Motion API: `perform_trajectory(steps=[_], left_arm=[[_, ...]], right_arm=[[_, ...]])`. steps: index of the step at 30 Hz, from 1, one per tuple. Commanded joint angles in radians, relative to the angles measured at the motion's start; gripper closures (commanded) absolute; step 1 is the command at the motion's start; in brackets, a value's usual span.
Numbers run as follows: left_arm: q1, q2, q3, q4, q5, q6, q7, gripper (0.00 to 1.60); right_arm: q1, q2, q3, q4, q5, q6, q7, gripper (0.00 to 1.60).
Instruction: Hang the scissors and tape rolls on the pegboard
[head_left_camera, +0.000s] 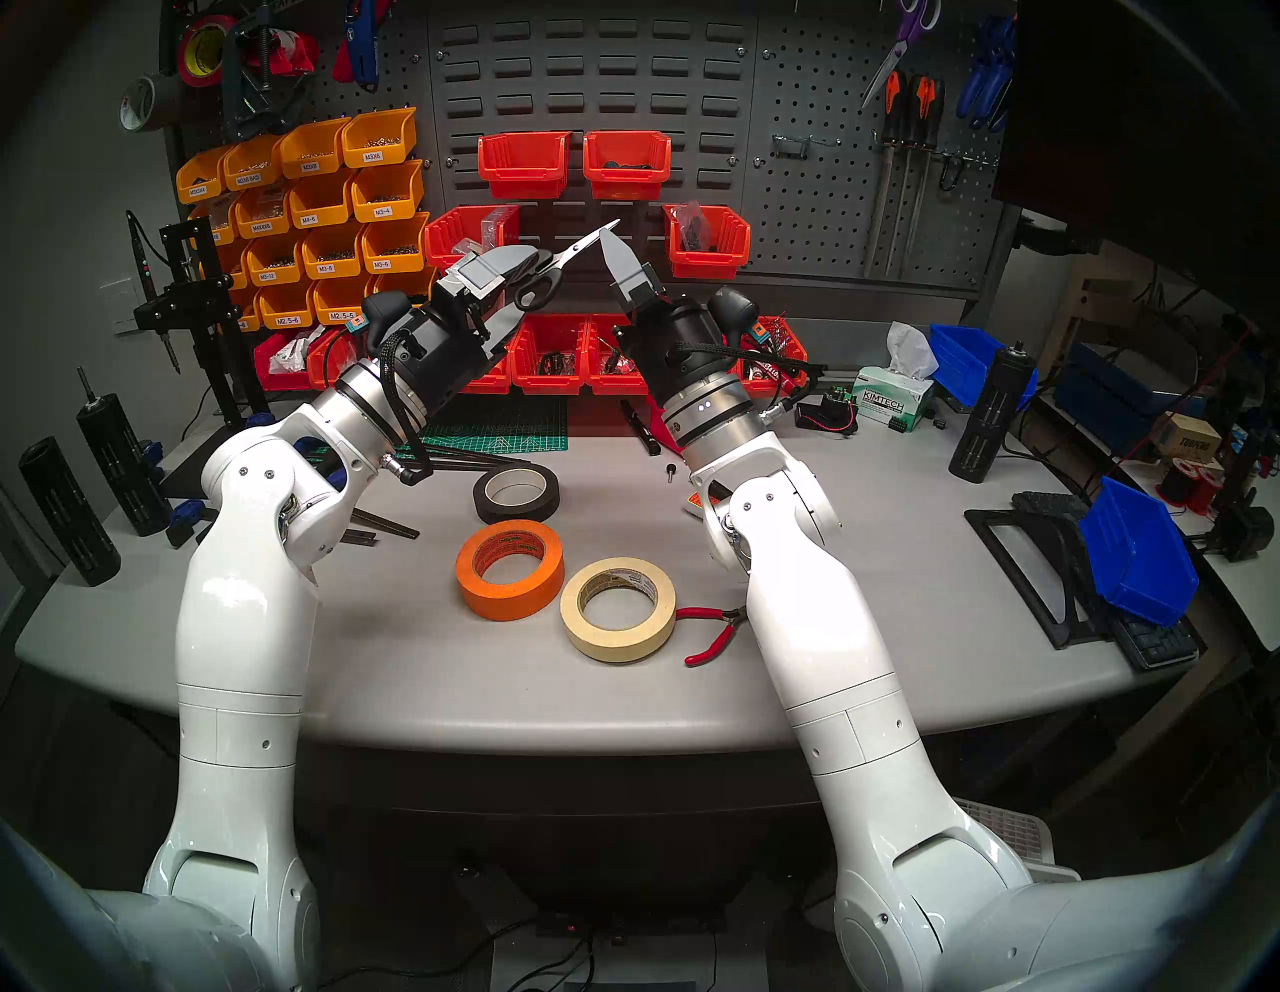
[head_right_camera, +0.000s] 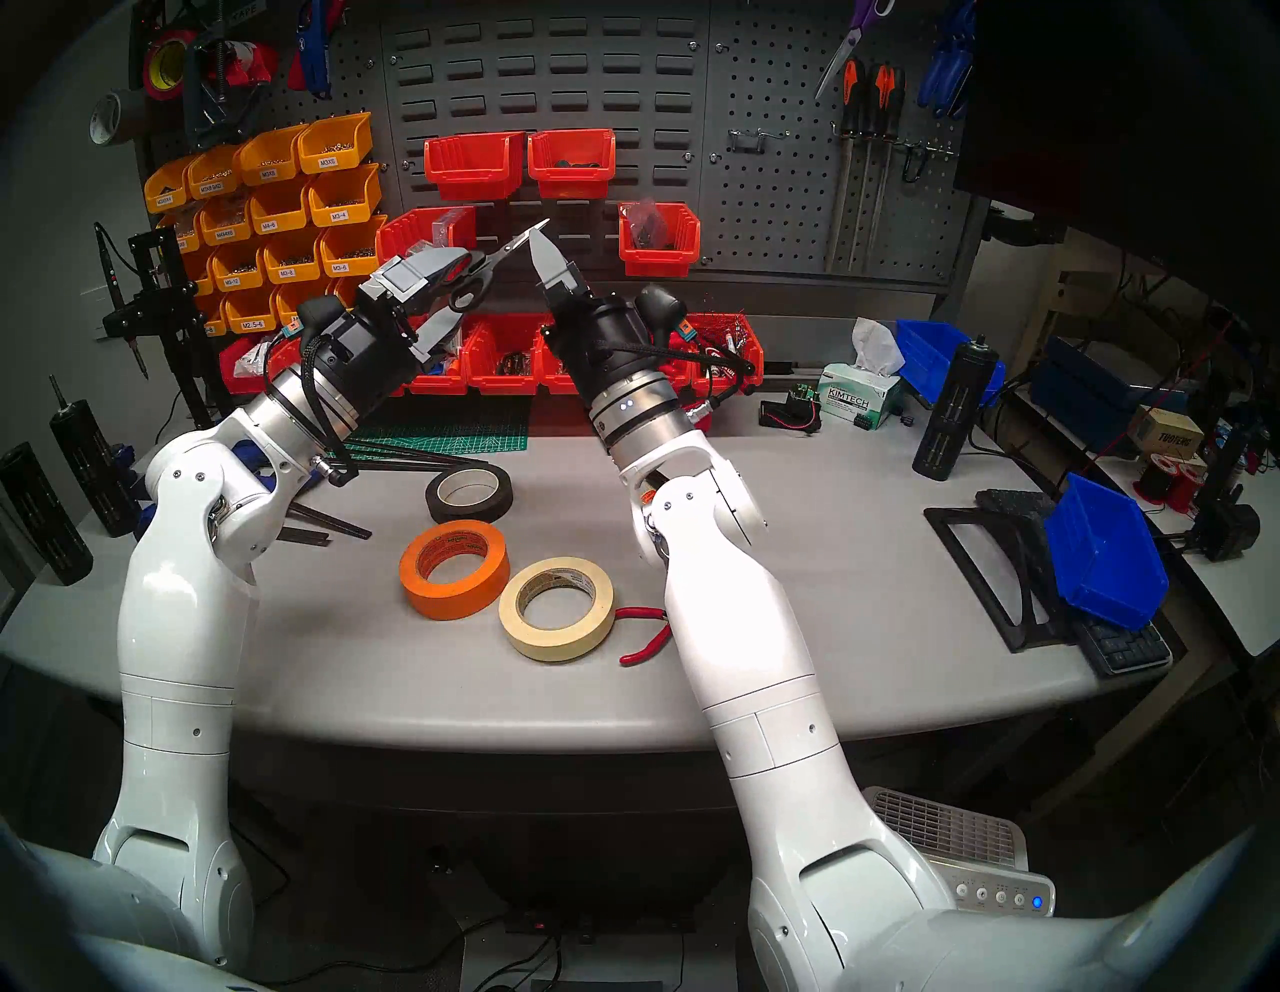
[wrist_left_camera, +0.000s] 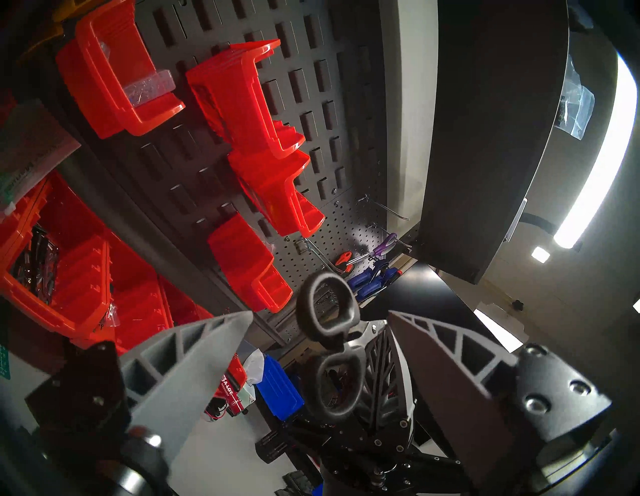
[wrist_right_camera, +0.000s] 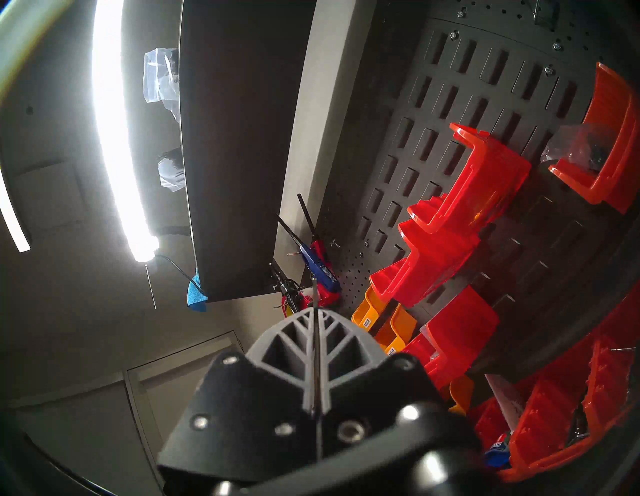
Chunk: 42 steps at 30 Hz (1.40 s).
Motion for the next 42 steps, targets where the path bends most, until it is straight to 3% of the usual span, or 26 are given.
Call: perform_trajectory(steps=[1,4,12,14,15,16,35,36,37,39,41,42], left_arm=[[-0.026,-0.004,-0.016,-0.031,-0.014,-0.007,-0.001,0.65],[-0.028,-0.008,-0.019,-0.029,-0.015,-0.009,0.006,0.80],[-0.032,-0.015,-0.028,-0.026,-0.023,-0.006,0.004,0.89],[-0.034,-0.016,-0.030,-0.024,-0.025,-0.005,0.006,1.02],[-0.035,-0.017,-0.031,-0.024,-0.025,-0.005,0.007,1.44],[-0.036,-0.016,-0.031,-0.024,-0.023,-0.006,0.007,1.60],[-0.087,0.001,-0.039,0.014,-0.034,0.011,0.028,1.60],[-0.090,0.002,-0.041,0.016,-0.033,0.010,0.027,1.60],[-0.091,0.004,-0.043,0.017,-0.031,0.010,0.027,1.60],[-0.096,0.010,-0.045,0.017,-0.024,0.010,0.024,1.60],[-0.102,0.013,-0.048,0.019,-0.024,0.011,0.031,1.60],[-0.105,0.015,-0.049,0.021,-0.024,0.012,0.031,1.60]], right_arm=[[0.037,-0.015,-0.002,-0.013,-0.002,-0.012,0.010,1.60],[0.039,-0.015,-0.003,-0.009,-0.002,-0.015,0.009,1.60],[0.053,-0.015,-0.008,0.011,0.001,-0.016,0.010,1.60],[0.057,-0.011,-0.013,0.015,0.000,-0.010,0.010,1.60],[0.058,-0.010,-0.016,0.016,-0.004,-0.010,0.004,1.60],[0.060,-0.007,-0.018,0.020,-0.003,-0.006,0.009,1.60],[0.058,0.039,-0.029,0.008,0.000,0.066,0.019,1.60],[0.058,0.041,-0.029,0.008,0.000,0.068,0.018,1.56],[0.058,0.046,-0.029,0.007,0.001,0.076,0.017,1.24],[0.056,0.053,-0.028,0.004,0.000,0.083,0.013,1.21],[0.055,0.064,-0.029,-0.002,-0.009,0.090,0.004,1.05],[0.054,0.065,-0.028,-0.001,-0.004,0.095,0.007,0.77]])
